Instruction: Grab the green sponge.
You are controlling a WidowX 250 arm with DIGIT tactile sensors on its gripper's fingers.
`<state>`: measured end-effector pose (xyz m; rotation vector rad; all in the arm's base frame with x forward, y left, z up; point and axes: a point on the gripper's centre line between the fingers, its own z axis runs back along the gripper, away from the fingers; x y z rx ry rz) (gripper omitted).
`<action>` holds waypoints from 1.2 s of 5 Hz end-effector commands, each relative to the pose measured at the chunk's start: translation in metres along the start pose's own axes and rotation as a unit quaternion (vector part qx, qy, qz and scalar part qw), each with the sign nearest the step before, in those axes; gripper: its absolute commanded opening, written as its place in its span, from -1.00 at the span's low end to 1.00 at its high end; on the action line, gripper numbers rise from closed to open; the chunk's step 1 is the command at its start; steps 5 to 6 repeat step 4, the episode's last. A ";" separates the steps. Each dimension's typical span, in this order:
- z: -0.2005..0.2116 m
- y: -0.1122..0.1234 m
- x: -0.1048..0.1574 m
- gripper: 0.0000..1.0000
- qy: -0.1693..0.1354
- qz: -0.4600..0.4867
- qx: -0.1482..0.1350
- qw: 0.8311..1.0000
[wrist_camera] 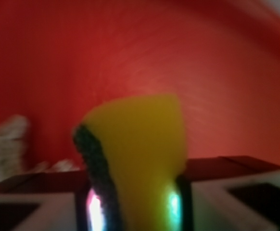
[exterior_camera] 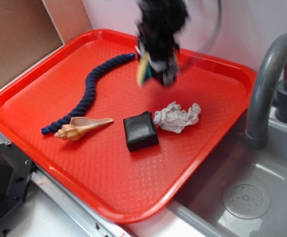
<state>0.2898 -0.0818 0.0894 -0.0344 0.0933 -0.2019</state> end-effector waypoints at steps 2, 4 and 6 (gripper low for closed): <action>0.104 0.021 -0.085 -1.00 -0.069 0.164 0.007 0.984; 0.101 0.041 -0.085 -0.06 -0.027 0.119 0.040 0.992; 0.101 0.041 -0.085 -0.06 -0.027 0.119 0.040 0.992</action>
